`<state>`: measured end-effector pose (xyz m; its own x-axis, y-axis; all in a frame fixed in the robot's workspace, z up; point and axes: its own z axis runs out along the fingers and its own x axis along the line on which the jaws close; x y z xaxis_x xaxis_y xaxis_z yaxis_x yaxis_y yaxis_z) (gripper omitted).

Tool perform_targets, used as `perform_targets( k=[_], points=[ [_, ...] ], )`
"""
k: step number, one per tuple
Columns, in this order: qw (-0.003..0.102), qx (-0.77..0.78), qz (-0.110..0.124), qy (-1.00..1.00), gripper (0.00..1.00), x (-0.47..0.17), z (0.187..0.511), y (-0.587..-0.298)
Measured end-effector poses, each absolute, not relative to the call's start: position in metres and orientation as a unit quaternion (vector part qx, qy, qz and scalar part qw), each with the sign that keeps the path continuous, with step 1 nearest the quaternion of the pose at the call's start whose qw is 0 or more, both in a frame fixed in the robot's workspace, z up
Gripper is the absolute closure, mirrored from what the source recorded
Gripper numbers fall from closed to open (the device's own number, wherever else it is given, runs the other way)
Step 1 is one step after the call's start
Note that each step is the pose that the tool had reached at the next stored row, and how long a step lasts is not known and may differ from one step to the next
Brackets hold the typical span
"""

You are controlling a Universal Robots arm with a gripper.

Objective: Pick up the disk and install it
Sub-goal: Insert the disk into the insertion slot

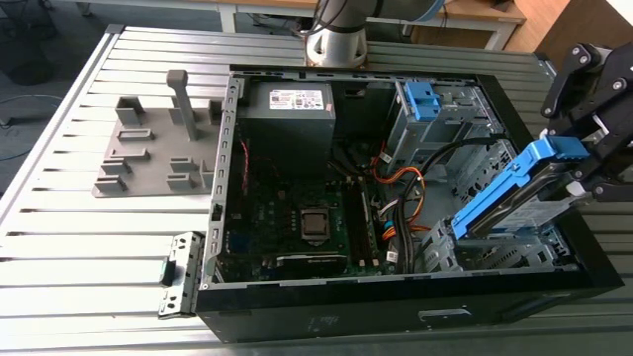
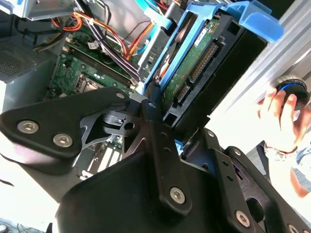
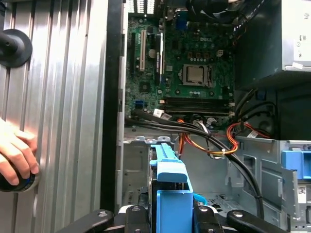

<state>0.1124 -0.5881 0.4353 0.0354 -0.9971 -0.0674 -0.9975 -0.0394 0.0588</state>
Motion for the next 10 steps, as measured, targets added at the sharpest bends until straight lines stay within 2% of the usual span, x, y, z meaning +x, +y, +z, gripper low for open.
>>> perform_targets(
  k=[10],
  points=[
    [0.003, -0.720, 0.045, 0.693, 0.64, 0.1124, 0.4293, -0.5782]
  ],
)
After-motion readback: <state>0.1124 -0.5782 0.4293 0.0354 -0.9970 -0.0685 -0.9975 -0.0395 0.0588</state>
